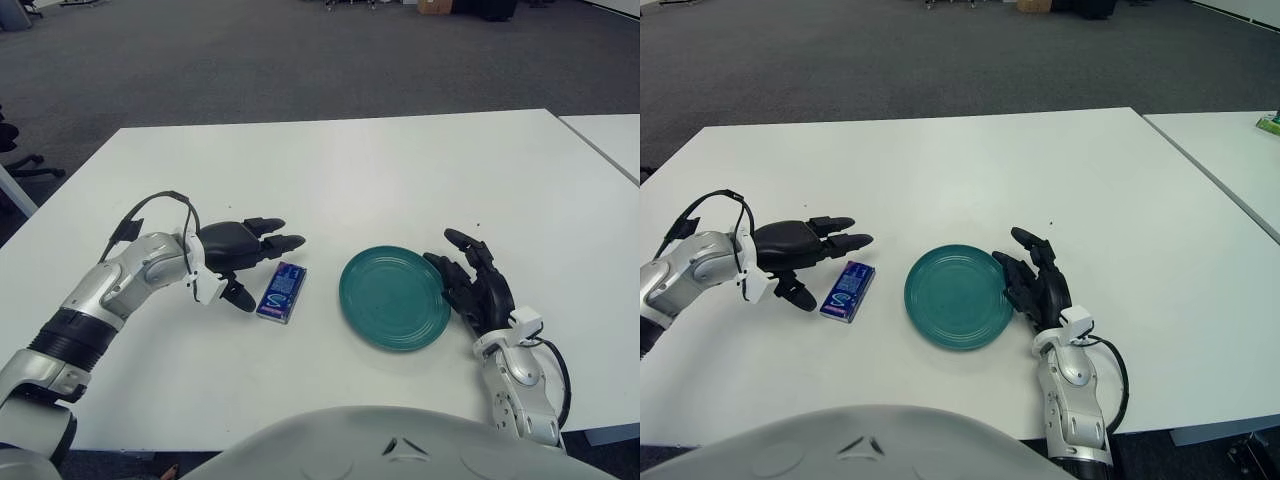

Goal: Put the gum into the plate.

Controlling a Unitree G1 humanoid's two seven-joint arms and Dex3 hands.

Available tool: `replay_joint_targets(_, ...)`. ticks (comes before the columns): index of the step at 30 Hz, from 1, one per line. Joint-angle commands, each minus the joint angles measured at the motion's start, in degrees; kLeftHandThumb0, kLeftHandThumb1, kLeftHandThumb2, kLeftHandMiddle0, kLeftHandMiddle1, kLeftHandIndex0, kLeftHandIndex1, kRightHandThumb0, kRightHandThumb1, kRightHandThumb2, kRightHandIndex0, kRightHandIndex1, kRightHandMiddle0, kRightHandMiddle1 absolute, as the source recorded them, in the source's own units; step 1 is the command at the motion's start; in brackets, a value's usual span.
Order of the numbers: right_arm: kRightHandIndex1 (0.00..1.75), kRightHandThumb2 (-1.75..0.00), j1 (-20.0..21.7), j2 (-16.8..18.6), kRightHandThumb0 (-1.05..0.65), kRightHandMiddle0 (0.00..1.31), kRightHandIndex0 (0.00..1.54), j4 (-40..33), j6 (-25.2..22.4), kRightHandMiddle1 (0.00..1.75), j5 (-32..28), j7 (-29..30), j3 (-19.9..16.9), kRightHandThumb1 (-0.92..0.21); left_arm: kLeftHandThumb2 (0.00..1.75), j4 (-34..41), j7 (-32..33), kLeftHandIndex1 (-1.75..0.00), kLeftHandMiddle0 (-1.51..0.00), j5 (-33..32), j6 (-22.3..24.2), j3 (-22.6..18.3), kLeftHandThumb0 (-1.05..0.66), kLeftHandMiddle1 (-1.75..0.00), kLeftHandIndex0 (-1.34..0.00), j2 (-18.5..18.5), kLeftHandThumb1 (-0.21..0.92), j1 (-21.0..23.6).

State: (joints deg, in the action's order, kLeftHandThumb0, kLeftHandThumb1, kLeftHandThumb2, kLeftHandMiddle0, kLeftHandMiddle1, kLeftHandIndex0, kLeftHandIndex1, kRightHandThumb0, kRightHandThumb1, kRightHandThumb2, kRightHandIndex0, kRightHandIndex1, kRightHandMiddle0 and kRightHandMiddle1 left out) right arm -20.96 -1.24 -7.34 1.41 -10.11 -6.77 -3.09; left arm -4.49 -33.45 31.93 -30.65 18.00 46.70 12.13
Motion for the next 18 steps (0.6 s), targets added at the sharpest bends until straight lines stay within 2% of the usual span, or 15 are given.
replay_joint_targets(1, 0.52, -0.63, -2.4, 0.5, -0.48, 0.0, 0.48, 4.99, -5.06, 0.79, -0.66, -0.18, 0.34, -0.92, 0.42, 1.53, -1.02, 0.0, 0.0, -0.27, 2.62, -0.76, -1.05, 0.0, 0.0, -0.19, 0.92, -0.35)
replay_joint_targets(18, 0.52, -0.65, -1.88, 0.22, -0.49, 0.0, 0.48, 5.22, -5.72, 0.79, -0.74, -0.33, 0.07, -0.92, 0.49, 5.23, 1.47, 0.0, 0.0, 5.63, 12.12, -0.29, -1.05, 0.0, 0.0, -2.94, 0.92, -2.9)
